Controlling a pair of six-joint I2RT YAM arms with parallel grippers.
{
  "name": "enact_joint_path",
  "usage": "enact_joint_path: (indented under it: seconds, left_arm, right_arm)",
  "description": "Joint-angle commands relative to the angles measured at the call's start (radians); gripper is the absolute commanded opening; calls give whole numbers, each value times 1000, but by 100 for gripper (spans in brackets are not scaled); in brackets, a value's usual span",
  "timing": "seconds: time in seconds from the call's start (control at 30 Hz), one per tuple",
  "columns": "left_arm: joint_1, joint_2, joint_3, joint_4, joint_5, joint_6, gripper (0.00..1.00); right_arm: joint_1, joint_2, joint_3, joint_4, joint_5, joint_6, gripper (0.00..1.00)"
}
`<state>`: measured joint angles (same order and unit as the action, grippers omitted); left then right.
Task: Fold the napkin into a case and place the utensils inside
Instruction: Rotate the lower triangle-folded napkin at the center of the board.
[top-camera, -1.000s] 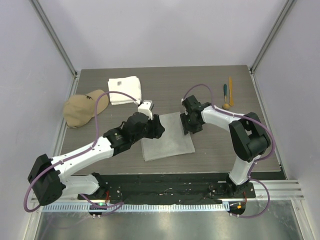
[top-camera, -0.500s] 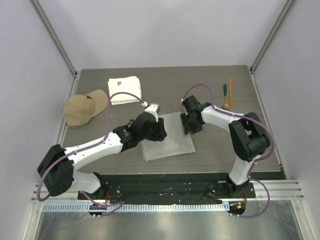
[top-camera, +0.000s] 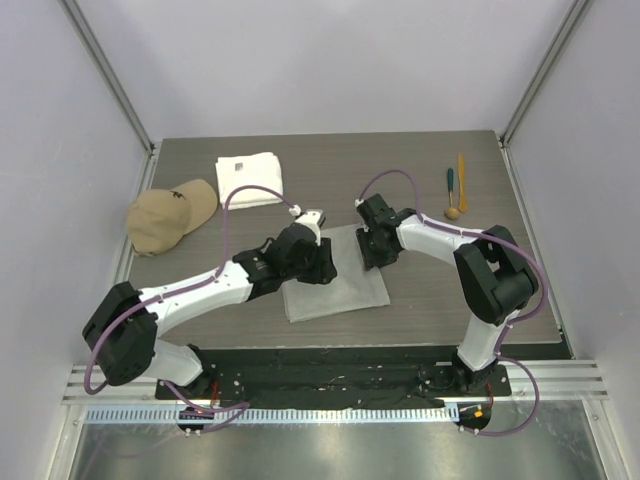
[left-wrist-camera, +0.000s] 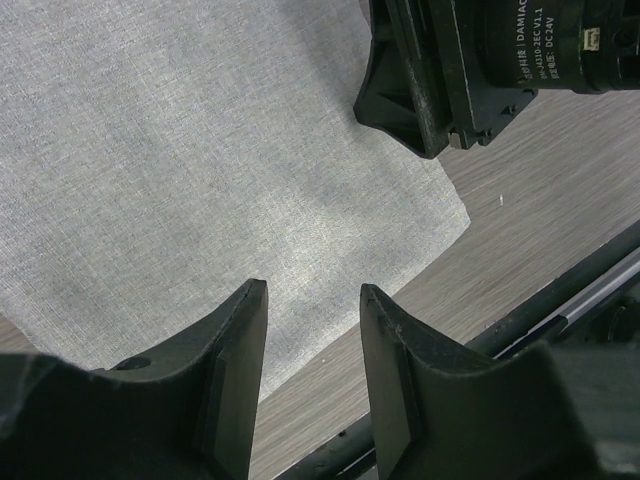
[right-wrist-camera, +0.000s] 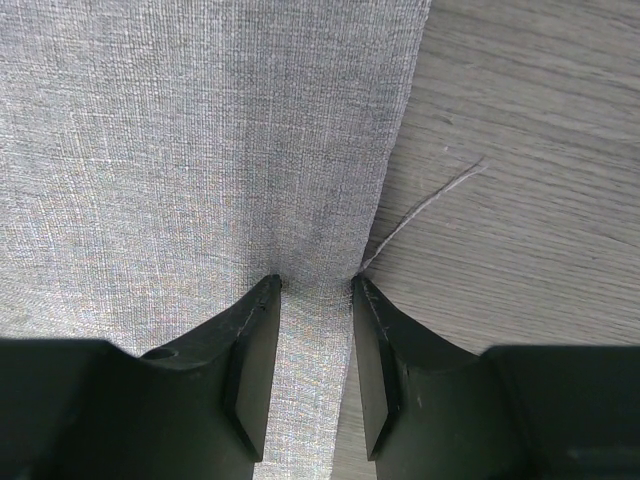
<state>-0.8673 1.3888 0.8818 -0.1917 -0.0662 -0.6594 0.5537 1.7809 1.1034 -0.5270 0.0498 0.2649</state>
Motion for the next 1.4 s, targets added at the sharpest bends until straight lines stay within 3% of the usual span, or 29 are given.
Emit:
enact_joint_path:
  seconds: [0.0,0.4,0.53,0.87,1.37]
  left_arm:
    - [7,4,39,17,8,-22,46]
    - [73,73,65,-44,51,-88,45]
    - [126,130,71,-97,54,-129,38]
    - [169,211,75,-142,34,-163,32]
    - [266,395,175,-284,-171,-88,22]
  right_arm:
    - [9,5,-31,24,12,16,40]
    - [8,14,-37,38,-2,26,39]
    - [9,11,-53,45,-13,42,39]
    - [9,-1,-79,67,-27,71,37]
    - [52,-167,-394,236,-87,293,38]
